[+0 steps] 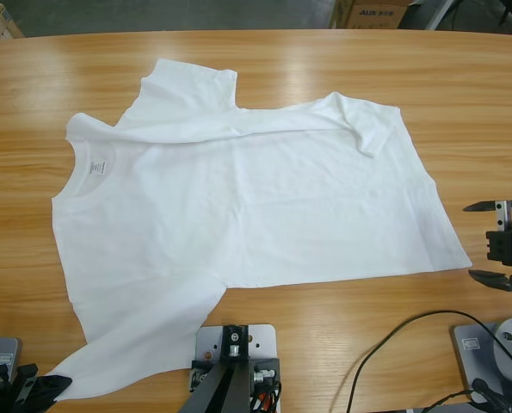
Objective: Fold clothes
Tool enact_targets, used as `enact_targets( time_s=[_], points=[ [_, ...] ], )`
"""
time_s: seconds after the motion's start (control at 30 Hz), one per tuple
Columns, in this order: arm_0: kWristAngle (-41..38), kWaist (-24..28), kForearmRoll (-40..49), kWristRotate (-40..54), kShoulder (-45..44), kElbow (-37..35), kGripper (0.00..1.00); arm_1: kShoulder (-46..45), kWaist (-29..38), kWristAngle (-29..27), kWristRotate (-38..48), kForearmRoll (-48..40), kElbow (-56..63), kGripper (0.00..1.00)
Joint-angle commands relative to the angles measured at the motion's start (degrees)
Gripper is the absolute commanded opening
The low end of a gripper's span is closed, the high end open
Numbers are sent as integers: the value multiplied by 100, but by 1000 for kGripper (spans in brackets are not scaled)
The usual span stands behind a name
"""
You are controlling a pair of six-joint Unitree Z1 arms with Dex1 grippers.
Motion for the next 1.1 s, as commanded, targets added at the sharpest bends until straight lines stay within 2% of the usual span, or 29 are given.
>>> enact_targets(
  time_s=[0.03,0.17,0.33,0.57,0.63,0.77,0.83,0.9,0.97,1.0,1.03,1.07,1.1],
  points=[
    [58,152,-16,24,123,147,0,126,885,-297,1088,-68,152,964],
    [58,199,-14,52,123,168,0,303,1029,-228,1315,-192,244,959],
    [58,206,-17,54,123,189,0,869,1082,-209,1302,-1106,625,945],
    [58,266,-17,96,126,201,0,1407,1298,-225,1223,-1876,810,940],
    [60,266,-17,96,98,221,0,1529,1298,-269,1184,-2073,912,907],
    [60,269,-17,96,105,221,0,1594,1298,-545,872,-2548,1100,734],
    [67,275,-26,96,105,221,0,1551,1298,-694,703,-2694,1122,717],
    [65,275,-26,96,108,217,0,1485,1298,-770,467,-2736,1114,505],
    [67,275,-33,98,105,212,0,1441,1298,-787,251,-2736,1103,402],
    [67,275,-31,105,96,212,0,1400,1298,-796,102,-2736,1094,316],
    [67,275,-26,105,87,215,0,1370,1298,-782,-18,-2736,1079,281],
    [67,275,-30,105,87,221,0,1351,1298,-771,-137,-2736,1064,112],
    [86,275,-28,105,87,221,0,1321,1298,-777,-278,-2731,1045,4]
  ],
)
